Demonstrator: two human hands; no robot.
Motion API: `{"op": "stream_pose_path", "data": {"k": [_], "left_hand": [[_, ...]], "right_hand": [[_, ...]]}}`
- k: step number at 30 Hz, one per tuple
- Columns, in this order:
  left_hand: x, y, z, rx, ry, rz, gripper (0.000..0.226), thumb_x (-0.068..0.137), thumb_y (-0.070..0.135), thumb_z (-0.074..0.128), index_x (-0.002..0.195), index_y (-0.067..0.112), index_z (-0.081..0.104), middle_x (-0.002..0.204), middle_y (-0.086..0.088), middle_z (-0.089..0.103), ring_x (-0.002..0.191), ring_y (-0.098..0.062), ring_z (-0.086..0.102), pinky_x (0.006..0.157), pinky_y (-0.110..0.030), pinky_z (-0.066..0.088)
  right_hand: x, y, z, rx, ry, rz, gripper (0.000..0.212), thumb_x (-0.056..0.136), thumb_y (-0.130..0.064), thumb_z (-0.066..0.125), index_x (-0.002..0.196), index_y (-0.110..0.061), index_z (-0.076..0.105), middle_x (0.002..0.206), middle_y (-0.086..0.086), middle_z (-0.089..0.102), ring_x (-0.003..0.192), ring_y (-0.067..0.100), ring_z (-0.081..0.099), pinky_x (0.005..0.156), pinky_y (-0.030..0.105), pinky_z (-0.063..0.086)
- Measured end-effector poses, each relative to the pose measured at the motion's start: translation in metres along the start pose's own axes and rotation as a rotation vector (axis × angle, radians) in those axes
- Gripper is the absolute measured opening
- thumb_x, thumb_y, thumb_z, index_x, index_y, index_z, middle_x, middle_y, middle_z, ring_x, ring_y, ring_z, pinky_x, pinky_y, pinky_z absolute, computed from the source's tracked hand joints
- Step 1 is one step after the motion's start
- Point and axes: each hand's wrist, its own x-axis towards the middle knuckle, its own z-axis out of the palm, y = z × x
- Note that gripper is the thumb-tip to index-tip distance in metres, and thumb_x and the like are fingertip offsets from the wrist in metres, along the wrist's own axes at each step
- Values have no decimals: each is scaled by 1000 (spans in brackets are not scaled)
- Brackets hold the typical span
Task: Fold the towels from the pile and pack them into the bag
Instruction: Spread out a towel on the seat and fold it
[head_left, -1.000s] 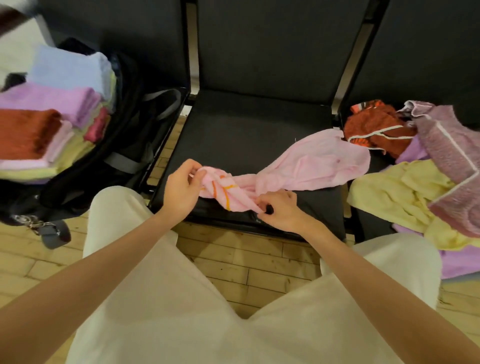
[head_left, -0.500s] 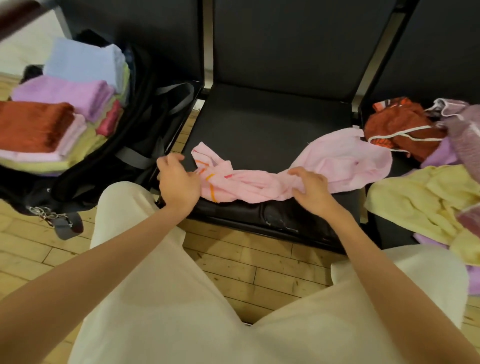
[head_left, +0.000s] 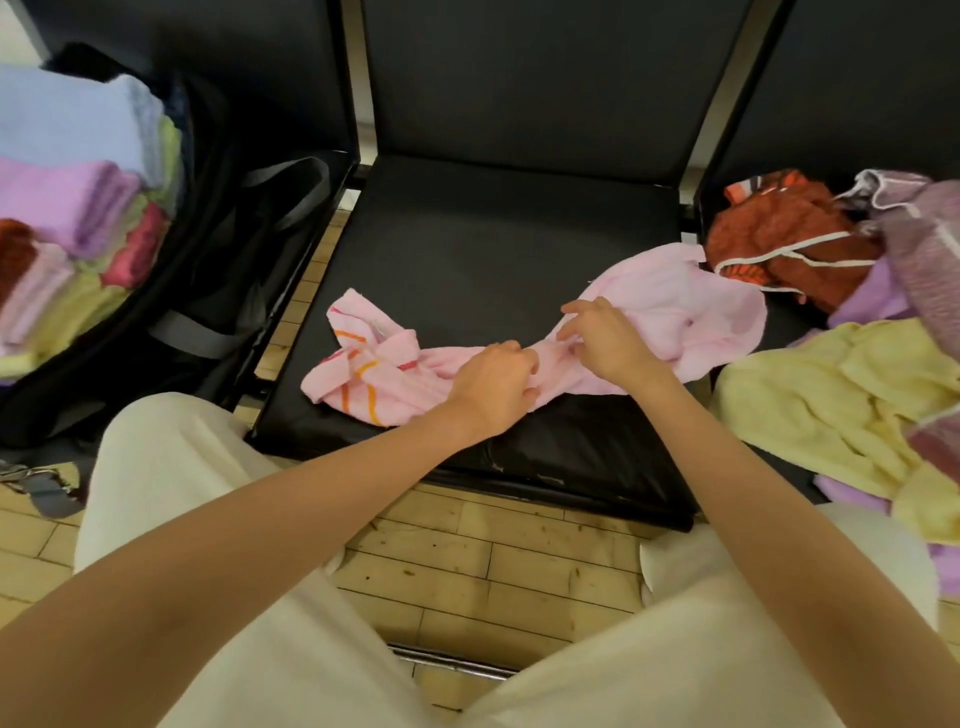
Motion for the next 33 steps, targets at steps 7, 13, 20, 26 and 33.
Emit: {"op": "stream_pose_path", "data": {"k": [7,13,20,26,33], "left_hand": [[17,7,11,87,-66,-197,36,91,37,55,108,6,57,102,-10,58,90,-27,61,72,-34,47],[16,6,-14,19,84,-298,24,97,15,40,78,7,52,79,-12,62,72,-27,56,61,-33,33],[-20,-6,-65,-128,440,-292,14,101,17,37,90,10,38,58,1,42,48,-12,39,42,-24,27],[-46,-13,-103,-317,650,-376,17,103,20,35,92,8,40,57,4,43,46,-10,39,41,-20,31],[-54,12,-155,-573,884,-447,15,103,14,35,92,7,40,69,7,39,58,-2,39,54,-9,40]], "right_hand": [[-1,6,-3,64,182,-47,21,93,-21,54,97,-18,74,122,0,62,110,24,50,90,35,35],[-11,-1,-14,106,333,-115,17,93,-25,55,94,-16,70,97,1,69,102,22,55,94,33,30],[-35,-6,-26,29,464,-158,15,90,-17,61,96,-13,73,91,6,71,92,27,62,93,41,38],[-60,-15,-30,53,603,-72,8,85,-13,66,83,-14,74,78,4,71,80,27,65,85,39,42],[-88,-31,-23,206,522,-46,8,83,-15,69,88,-13,75,85,3,72,89,23,63,86,34,36]]}}
